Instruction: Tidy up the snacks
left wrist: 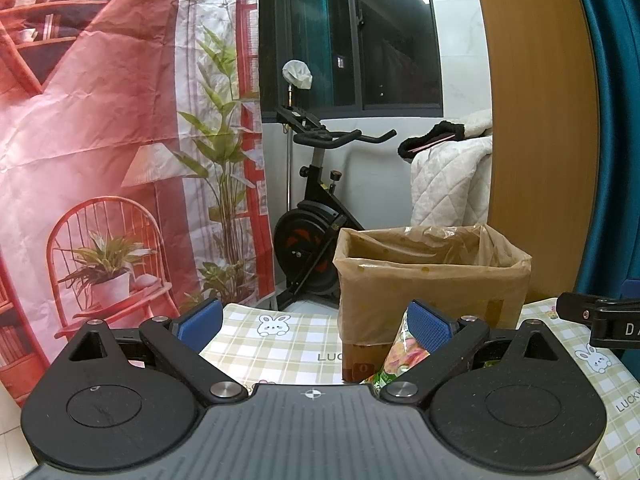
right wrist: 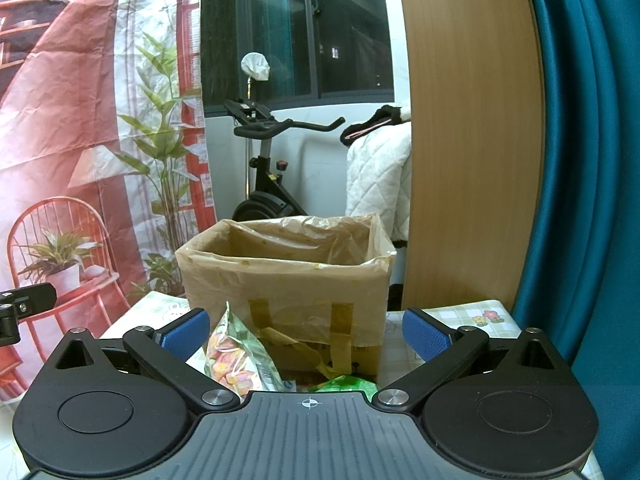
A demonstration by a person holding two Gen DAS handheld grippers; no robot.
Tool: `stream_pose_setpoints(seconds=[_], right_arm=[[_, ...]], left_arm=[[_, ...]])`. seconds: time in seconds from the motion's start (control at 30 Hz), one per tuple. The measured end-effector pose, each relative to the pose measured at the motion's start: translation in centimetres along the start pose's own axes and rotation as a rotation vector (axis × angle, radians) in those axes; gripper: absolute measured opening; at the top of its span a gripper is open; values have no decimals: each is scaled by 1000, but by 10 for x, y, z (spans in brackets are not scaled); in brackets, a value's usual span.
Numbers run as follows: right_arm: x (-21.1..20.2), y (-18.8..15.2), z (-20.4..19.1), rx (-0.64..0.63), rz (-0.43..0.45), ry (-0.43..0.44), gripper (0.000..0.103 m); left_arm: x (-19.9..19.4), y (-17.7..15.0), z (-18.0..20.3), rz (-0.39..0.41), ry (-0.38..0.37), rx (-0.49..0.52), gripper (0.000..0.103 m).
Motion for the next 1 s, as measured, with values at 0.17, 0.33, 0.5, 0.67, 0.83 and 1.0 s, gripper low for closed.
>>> stream_pose_setpoints(seconds=[0.17,0.33,0.5,0.67,0.83,1.0], right_arm=[[0,0,0,0,-1,0,103],[0,0,0,-1,-1,-1,103],[0,-1,0,-2,-1,0,103],[0,-1,0,-2,-1,-1,103],[0,-1,0,-2,-2,-1,103],[1,-1,0,-3,-2,-1,103]], left_arm=[[1,0,0,-2,2,-3,100],[1,0,0,-1,0,-4,100],[1,0,0,-2,1,-5,100],[1,-1,-1,-2,0,-7,100],[1,-1,-1,-2,0,-6,100],[1,-1,-1,-1,0,-7,100]])
Point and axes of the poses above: each gripper's, at about its wrist camera, not at the fingertips, and x roughly the way its jaws point, z to its right, y to its top, the point moved 4 cm from there along x, roughly the way its jaws point, and after that the axes turned 8 degrees about z, right-handed, at the moved point
